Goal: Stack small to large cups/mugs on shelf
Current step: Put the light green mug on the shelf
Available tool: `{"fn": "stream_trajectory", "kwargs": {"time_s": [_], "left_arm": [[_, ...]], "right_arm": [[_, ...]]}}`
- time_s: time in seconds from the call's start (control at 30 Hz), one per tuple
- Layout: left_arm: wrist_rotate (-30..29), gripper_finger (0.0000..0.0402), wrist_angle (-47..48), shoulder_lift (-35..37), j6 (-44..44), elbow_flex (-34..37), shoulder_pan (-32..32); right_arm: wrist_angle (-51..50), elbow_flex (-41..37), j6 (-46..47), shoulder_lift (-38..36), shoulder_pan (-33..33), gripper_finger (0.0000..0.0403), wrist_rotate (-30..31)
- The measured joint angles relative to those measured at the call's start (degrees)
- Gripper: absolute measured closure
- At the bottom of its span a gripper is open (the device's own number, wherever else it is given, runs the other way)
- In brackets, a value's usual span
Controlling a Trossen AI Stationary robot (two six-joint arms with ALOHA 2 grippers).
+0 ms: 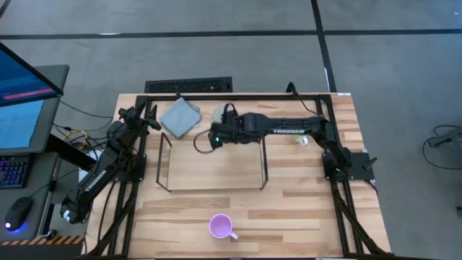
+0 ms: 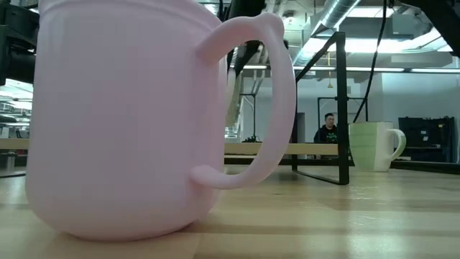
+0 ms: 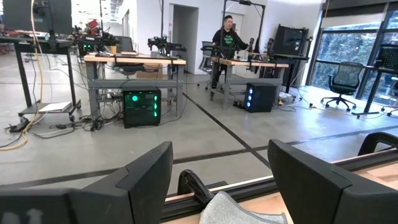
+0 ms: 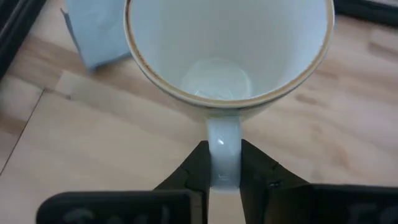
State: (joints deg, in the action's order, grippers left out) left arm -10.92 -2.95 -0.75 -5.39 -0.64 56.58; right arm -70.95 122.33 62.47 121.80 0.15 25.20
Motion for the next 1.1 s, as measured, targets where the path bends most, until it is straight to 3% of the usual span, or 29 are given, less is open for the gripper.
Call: {"fn": "stream_trajectory", "kwargs": {"time_s": [0.63, 1.1], "left_arm": [[0.0, 0.0148, 0.0, -0.01, 0.0, 0.0, 0.0], [0.0, 0.0148, 0.01, 0.01, 0.0, 0.0, 0.0]], "right_arm": [[-16.7, 0.21, 35.61, 0.24, 17.33, 0.0336, 3.35], [-16.77, -1.56, 39.59, 0.35, 18.82, 0.0336, 3.41]]}}
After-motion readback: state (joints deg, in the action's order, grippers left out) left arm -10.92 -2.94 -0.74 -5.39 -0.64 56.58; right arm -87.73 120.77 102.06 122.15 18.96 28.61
